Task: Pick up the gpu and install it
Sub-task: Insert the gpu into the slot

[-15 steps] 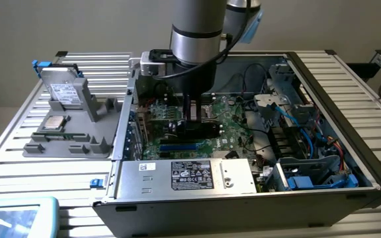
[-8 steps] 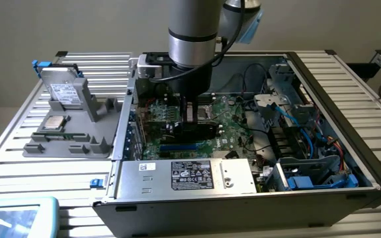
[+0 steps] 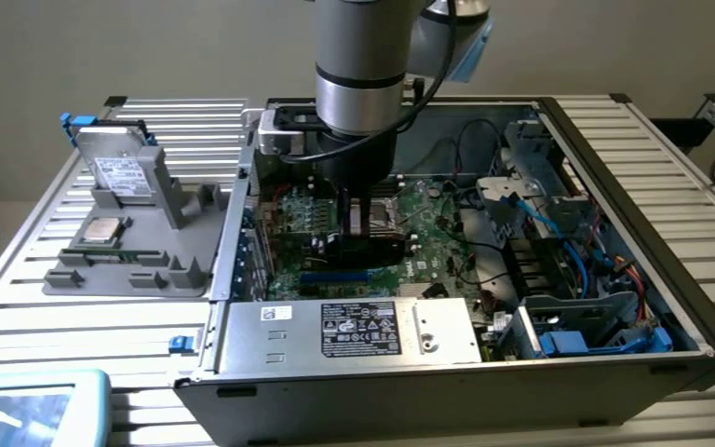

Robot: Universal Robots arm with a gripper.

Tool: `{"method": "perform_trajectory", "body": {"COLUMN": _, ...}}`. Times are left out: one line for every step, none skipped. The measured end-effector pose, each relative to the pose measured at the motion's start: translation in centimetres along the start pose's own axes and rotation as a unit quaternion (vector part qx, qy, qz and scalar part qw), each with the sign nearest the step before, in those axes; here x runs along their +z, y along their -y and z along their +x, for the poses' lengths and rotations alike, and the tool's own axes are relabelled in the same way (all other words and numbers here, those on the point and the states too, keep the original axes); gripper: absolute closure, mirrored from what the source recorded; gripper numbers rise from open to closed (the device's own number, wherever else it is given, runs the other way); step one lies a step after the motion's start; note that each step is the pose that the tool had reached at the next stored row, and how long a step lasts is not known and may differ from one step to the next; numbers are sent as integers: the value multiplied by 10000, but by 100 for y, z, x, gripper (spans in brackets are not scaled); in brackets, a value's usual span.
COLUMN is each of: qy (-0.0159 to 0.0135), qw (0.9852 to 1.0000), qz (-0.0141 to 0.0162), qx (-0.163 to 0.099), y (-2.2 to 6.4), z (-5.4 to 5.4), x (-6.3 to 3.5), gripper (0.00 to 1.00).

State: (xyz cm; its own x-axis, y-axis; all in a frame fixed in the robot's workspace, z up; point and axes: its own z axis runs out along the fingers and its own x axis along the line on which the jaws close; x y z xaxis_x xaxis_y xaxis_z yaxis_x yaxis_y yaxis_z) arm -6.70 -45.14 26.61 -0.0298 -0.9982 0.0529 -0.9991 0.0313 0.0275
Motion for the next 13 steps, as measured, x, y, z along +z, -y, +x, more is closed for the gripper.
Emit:
{"method": "perform_trajectory", "body": {"qy": 0, "qw": 10000, "qz": 0, "qx": -1, "y": -6, "z": 0, "x": 3, "gripper": 73}}
{"method": "perform_trajectory", "body": {"qy": 0, "qw": 10000, "qz": 0, "qx": -2, "y": -15, "z": 0, "x": 5, "gripper": 73}}
{"method": "perform_trajectory", "body": {"qy": 0, "qw": 10000, "qz": 0, "qx": -3, "y": -22, "z": 0, "x": 7, "gripper": 73}}
{"method": "perform_trajectory", "body": {"qy": 0, "qw": 10000, "qz": 0, "qx": -3, "y": -24, "z": 0, "x": 6, "gripper": 73}}
{"method": "perform_trajectory", "body": {"qy": 0, "qw": 10000, "qz": 0, "qx": -4, "y": -24, "z": 0, "x": 7, "gripper": 73}}
{"method": "perform_trajectory", "body": {"qy": -1, "qw": 10000, "qz": -1, "qx": -4, "y": -25, "z": 1, "x": 8, "gripper": 73}}
{"method": "perform_trajectory", "body": {"qy": 2, "qw": 10000, "qz": 0, "qx": -3, "y": -26, "z": 0, "x": 16, "gripper": 73}}
{"method": "perform_trajectory", "body": {"qy": 1, "qw": 10000, "qz": -1, "qx": -3, "y": -27, "z": -1, "x": 25, "gripper": 73}}
{"method": "perform_trajectory", "body": {"qy": 0, "qw": 10000, "qz": -2, "qx": -3, "y": -27, "z": -1, "x": 36, "gripper": 73}}
{"method": "perform_trajectory", "body": {"qy": 0, "qw": 10000, "qz": -2, "qx": -4, "y": -28, "z": -1, "x": 45, "gripper": 73}}
{"method": "perform_trajectory", "body": {"qy": 0, "qw": 10000, "qz": -4, "qx": -3, "y": -30, "z": -2, "x": 50, "gripper": 73}}
{"method": "perform_trajectory", "body": {"qy": -1, "qw": 10000, "qz": -8, "qx": -3, "y": -34, "z": -2, "x": 50, "gripper": 73}}
{"method": "perform_trajectory", "body": {"qy": -2, "qw": 10000, "qz": -14, "qx": -3, "y": -38, "z": -2, "x": 50, "gripper": 73}}
